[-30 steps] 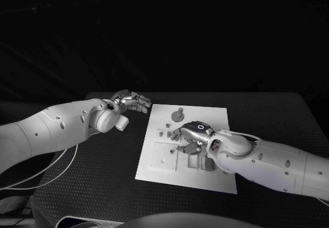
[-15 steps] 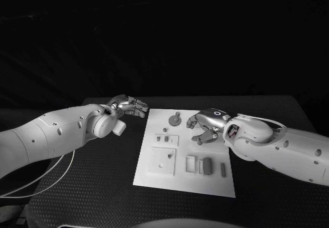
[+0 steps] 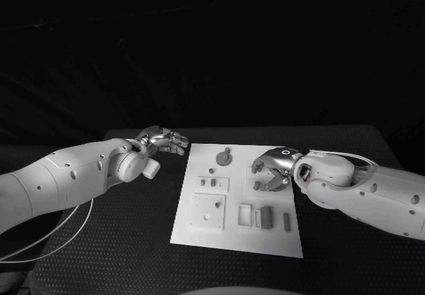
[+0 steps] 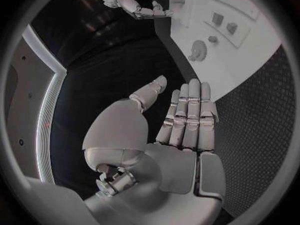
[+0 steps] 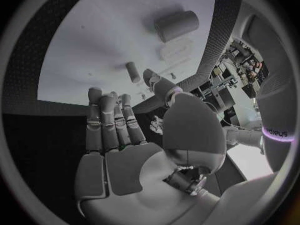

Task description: Assemble the parts on the task board

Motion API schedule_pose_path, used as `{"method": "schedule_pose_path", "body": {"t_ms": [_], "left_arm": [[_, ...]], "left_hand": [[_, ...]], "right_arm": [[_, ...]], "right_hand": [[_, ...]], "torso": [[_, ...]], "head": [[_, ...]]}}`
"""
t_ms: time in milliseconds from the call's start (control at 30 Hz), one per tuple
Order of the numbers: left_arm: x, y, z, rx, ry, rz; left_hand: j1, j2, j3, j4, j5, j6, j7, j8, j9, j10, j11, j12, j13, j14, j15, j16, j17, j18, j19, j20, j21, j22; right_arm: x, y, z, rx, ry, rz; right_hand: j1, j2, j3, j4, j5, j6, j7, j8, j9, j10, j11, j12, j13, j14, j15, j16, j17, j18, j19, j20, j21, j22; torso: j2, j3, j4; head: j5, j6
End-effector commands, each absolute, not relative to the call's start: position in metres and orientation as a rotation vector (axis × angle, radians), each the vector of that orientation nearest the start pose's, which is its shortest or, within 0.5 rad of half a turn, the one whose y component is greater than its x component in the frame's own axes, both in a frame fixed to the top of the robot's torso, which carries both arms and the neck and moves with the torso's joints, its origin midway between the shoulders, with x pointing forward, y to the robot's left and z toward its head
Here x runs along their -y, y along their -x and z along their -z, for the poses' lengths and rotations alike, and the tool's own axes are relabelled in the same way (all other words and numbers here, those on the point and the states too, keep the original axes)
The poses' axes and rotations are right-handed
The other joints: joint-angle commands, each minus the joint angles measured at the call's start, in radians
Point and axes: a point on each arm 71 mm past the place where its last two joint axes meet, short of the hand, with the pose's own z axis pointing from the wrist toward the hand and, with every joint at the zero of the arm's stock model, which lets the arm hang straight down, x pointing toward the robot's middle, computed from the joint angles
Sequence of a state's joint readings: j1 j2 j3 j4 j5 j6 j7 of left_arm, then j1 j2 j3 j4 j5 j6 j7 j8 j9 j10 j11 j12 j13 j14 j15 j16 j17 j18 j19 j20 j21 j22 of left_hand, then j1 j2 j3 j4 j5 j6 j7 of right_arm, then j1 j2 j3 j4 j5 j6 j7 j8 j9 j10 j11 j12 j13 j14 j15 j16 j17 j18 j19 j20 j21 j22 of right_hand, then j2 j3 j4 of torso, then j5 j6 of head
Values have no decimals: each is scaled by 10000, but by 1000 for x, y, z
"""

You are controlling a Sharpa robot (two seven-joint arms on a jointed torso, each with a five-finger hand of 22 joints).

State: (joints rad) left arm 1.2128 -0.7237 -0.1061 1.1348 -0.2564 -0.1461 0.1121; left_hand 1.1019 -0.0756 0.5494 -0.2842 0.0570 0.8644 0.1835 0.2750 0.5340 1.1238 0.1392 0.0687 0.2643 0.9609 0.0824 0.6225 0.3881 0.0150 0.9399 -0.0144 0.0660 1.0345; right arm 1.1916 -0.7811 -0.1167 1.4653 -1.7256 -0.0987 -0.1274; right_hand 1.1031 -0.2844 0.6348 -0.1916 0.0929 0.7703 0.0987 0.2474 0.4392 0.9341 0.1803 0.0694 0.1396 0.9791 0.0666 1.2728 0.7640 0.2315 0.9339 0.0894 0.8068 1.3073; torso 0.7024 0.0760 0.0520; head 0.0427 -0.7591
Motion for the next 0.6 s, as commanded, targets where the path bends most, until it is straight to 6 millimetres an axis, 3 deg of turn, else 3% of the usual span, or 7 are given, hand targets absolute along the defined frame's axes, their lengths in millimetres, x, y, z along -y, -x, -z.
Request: {"method": "schedule_pose_path", "body": {"t_ms": [33,300,467,600], "left_arm": [[-260,-542,231,-17543,10109,11580],[-259,-542,231,-17554,10104,11590],[-260,-542,231,-17554,10113,11574],[-260,-542,231,-17563,10114,11574]], "left_hand": [[-92,-37,-8,40,54,-30,-33,34,13,-4,11,8,-10,-37,41,-70,13,1,-78,11,8,-11],[-94,-32,-7,43,54,-30,-33,35,13,-4,11,9,-11,-35,40,-73,22,1,-79,11,9,-13],[-96,-28,-7,45,54,-30,-33,35,13,-4,11,9,-12,-33,40,-76,27,1,-80,12,10,-14],[-98,-25,-7,46,54,-30,-33,36,13,-4,11,9,-12,-33,40,-78,31,1,-80,12,11,-15]], "right_arm": [[183,-478,237,-18598,5648,-4104],[177,-478,240,-18239,5687,-4413],[173,-475,243,-18180,5689,-4719],[172,-474,244,-18188,5690,-4802]], "right_hand": [[7,-54,18,67,16,-28,34,37,3,1,-27,43,6,-62,-7,82,-14,303,-75,4,32,225],[355,687,-66,-285,6,468,354,489,119,1178,-537,657,312,432,-499,341,-209,303,270,-184,386,212],[311,1143,-151,-660,18,836,474,707,120,1826,-698,890,447,760,-664,417,-352,303,500,-308,525,189],[234,1300,-140,-799,23,1086,505,823,112,2168,-749,996,562,882,-707,438,-427,303,595,-357,559,176]], "torso": [[4,2,-2],[1,-11,15],[4,-8,13],[4,-8,13]], "head": [[-31,3],[-47,-1],[-25,-32],[-25,-32]]}}
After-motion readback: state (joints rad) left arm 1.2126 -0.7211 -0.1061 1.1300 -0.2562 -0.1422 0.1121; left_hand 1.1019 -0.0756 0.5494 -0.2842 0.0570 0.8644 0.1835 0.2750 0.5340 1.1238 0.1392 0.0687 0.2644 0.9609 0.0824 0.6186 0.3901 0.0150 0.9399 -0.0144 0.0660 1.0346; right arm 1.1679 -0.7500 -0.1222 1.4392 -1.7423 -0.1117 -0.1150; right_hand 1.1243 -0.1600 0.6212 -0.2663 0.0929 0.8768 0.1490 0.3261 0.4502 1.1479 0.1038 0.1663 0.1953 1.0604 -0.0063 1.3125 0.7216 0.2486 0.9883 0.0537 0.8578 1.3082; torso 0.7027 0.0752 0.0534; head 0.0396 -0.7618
